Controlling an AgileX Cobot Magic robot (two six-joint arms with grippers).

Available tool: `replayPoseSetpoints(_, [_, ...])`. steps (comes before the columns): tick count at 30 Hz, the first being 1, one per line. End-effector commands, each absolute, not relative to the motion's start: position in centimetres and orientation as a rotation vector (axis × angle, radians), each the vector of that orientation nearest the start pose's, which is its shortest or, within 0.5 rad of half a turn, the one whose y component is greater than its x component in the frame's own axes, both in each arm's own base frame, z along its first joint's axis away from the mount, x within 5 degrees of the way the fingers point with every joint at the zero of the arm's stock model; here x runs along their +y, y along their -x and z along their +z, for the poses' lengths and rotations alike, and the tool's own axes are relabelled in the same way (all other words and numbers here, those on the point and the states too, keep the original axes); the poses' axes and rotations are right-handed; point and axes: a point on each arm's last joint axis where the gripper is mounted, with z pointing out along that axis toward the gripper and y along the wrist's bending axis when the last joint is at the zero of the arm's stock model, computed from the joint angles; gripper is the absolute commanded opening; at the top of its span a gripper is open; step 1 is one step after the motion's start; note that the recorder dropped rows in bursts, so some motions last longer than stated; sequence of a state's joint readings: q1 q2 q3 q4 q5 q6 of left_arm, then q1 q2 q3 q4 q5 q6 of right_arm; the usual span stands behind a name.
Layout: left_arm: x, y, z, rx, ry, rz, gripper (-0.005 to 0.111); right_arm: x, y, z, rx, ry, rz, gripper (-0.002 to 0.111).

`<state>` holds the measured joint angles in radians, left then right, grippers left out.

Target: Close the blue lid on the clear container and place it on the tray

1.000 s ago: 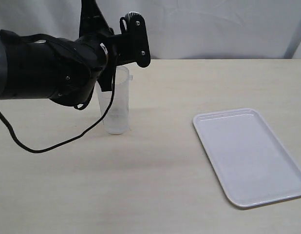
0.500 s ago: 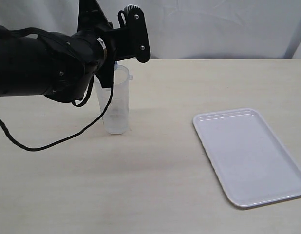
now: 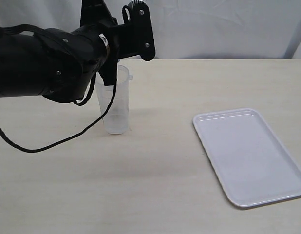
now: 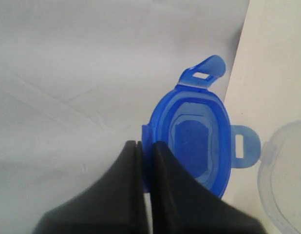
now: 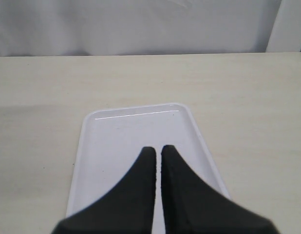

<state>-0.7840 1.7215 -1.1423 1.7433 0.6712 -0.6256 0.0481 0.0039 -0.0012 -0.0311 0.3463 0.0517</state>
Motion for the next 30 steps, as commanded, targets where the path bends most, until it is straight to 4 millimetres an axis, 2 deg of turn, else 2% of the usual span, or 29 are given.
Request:
replayPoseSetpoints(1, [-22.78,-30.56,27.63,1.435,-1.296,0.906,0.0,0.17,-5.34,18.21,1.828,0.016,0.042,0.004])
replayPoseSetpoints(25, [-23.08,-30.34,27.02,1.473,-1.335,0.83,0.0,0.17,-5.34,18.21,1.828,0.016,0.042,0.004])
replayPoseSetpoints(30, [-22.82,-30.42,27.17,1.462,-1.336,0.882,0.0,0.17,-5.34,18.21,1.828,0.016,0.042,0.004])
